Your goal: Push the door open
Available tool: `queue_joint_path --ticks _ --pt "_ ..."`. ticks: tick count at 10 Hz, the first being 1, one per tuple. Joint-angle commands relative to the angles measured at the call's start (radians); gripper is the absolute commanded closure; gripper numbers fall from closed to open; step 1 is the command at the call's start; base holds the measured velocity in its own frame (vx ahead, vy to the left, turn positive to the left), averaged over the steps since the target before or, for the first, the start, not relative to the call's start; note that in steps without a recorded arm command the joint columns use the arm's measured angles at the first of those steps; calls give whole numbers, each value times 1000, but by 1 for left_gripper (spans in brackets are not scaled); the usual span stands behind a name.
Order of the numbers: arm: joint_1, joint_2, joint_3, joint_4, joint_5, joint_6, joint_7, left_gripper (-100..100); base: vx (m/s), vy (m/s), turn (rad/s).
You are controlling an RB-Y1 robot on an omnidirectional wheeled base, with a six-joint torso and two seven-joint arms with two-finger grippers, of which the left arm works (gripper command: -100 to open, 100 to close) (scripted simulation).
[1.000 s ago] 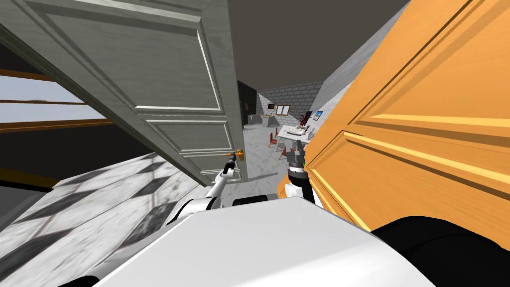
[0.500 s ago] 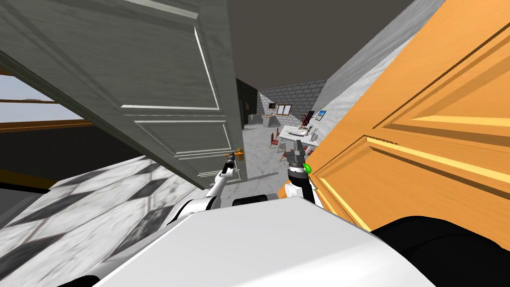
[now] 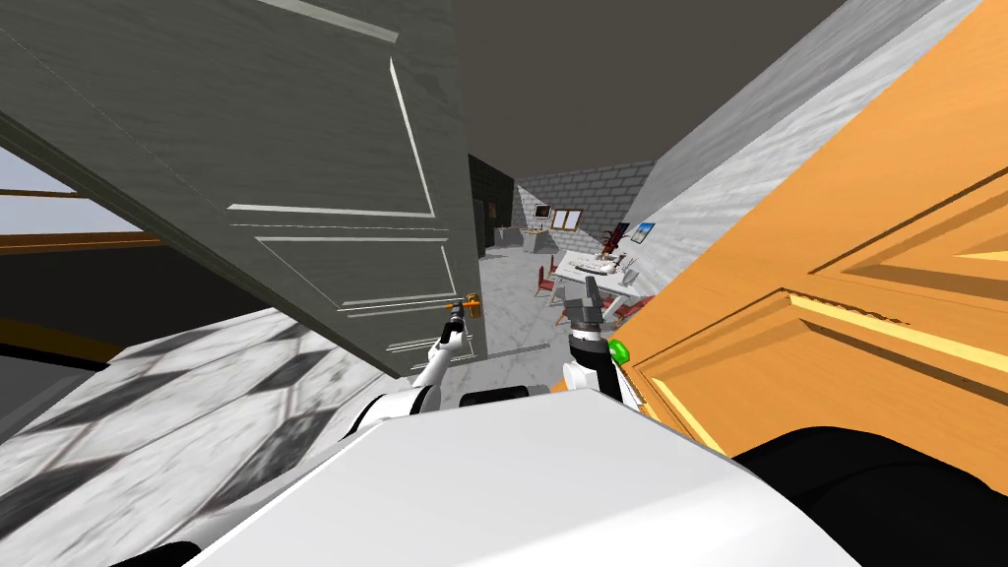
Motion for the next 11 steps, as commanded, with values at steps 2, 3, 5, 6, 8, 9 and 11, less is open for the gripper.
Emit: queue_joint_path --ticks 2,3,5,6,8,9,11 --pt "-2 -6 12 1 12 -4 -15 100 72 -114 71" --pt "-13 20 30 15 48 -23 -55 100 80 86 -78" --pt "-21 34 42 28 78 -38 -86 100 84 73 -78" --pt "-21 34 42 28 78 -38 -86 100 76 29 -39" --pt "-32 44 57 43 113 -56 -122 100 79 14 -42" --pt "-38 48 65 51 132 -65 -142 100 100 22 -40" --pt "-50 52 81 68 172 -85 -184 100 97 3 -48"
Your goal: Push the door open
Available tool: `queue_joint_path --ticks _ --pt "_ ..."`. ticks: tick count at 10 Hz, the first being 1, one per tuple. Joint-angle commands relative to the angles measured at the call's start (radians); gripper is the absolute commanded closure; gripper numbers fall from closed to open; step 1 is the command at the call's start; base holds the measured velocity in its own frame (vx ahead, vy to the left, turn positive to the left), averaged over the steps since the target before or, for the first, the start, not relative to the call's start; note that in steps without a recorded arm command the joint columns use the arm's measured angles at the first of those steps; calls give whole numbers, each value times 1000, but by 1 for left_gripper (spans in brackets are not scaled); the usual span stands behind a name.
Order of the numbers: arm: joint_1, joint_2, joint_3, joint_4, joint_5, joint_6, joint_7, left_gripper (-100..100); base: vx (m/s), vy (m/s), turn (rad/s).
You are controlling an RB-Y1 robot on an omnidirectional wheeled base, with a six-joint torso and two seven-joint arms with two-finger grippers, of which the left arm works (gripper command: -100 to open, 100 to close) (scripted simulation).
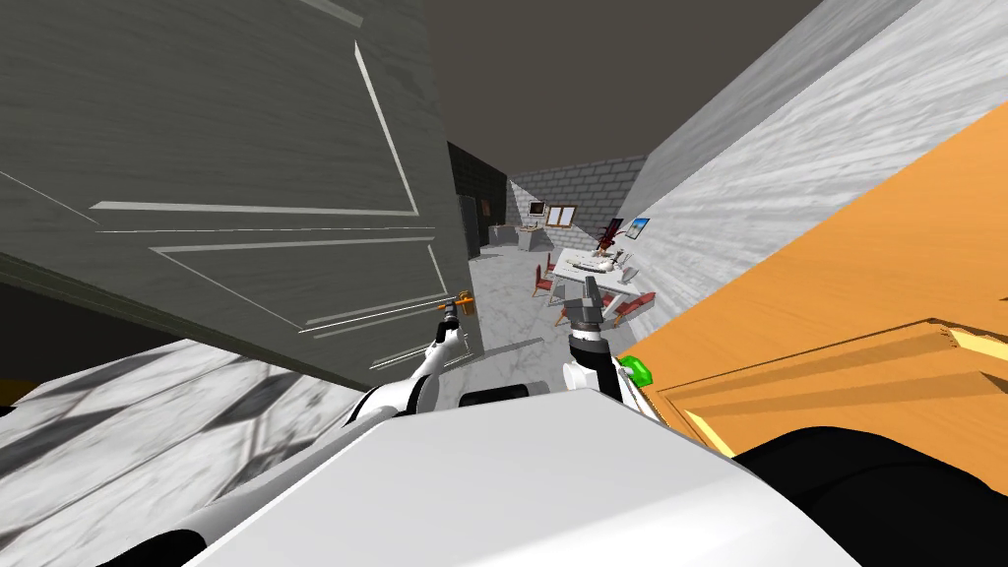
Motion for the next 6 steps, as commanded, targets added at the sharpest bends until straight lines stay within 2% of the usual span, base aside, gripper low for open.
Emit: queue_joint_path --ticks 1,2,4,6 --pt "20 18 14 -45 14 2 -18 100 70 9 -5" --pt "7 15 31 -28 54 -18 -61 100 96 -1 -60" --pt "7 15 31 -28 54 -18 -61 100 61 -4 -25" --pt "7 15 31 -28 54 -18 -61 100 0 -3 2"
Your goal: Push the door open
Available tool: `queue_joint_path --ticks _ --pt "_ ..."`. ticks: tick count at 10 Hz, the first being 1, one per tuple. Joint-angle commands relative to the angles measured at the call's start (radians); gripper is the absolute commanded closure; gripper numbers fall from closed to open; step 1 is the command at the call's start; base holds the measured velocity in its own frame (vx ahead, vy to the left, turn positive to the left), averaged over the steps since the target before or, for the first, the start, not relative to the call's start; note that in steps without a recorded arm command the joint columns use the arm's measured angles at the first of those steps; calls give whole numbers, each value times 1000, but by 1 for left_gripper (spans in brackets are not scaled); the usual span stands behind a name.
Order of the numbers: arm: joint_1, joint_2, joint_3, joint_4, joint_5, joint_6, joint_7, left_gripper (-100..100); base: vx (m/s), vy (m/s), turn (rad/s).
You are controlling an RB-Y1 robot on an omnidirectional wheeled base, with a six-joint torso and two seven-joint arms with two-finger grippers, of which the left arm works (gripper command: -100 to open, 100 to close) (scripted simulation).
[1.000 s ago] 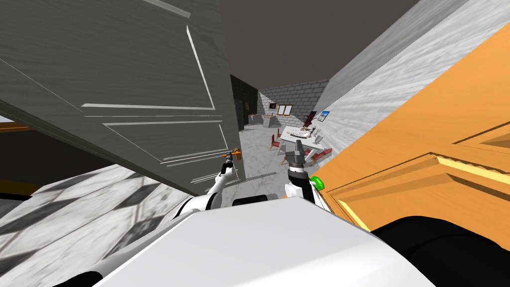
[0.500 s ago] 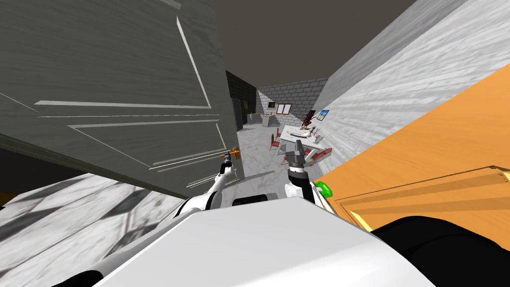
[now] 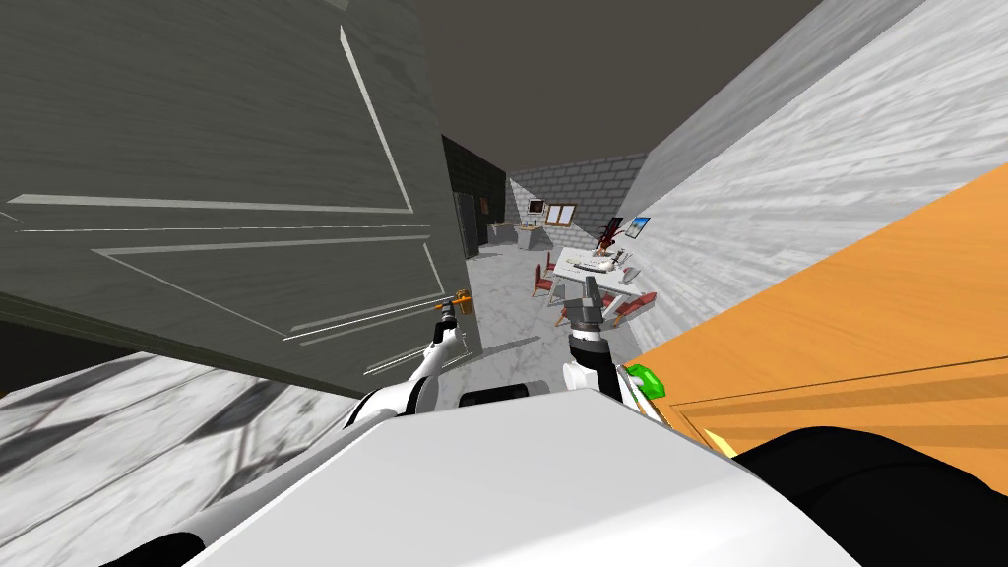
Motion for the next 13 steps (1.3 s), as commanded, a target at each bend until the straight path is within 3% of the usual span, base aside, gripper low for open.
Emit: queue_joint_path --ticks 1,2,6,9,10,12,13 --pt "-16 13 20 28 23 -33 -22 100 28 0 -24" --pt "-16 13 20 28 23 -33 -22 100 31 -11 -1" --pt "-38 -13 50 59 95 -69 -97 100 74 -20 -24" --pt "-38 -13 50 59 95 -69 -97 100 27 -8 2" --pt "-46 -30 61 71 122 -83 -126 100 30 -18 -31" --pt "-54 -54 73 83 150 -97 -156 100 61 -56 -11" --pt "-43 -40 74 72 141 -88 -145 100 18 -22 31"
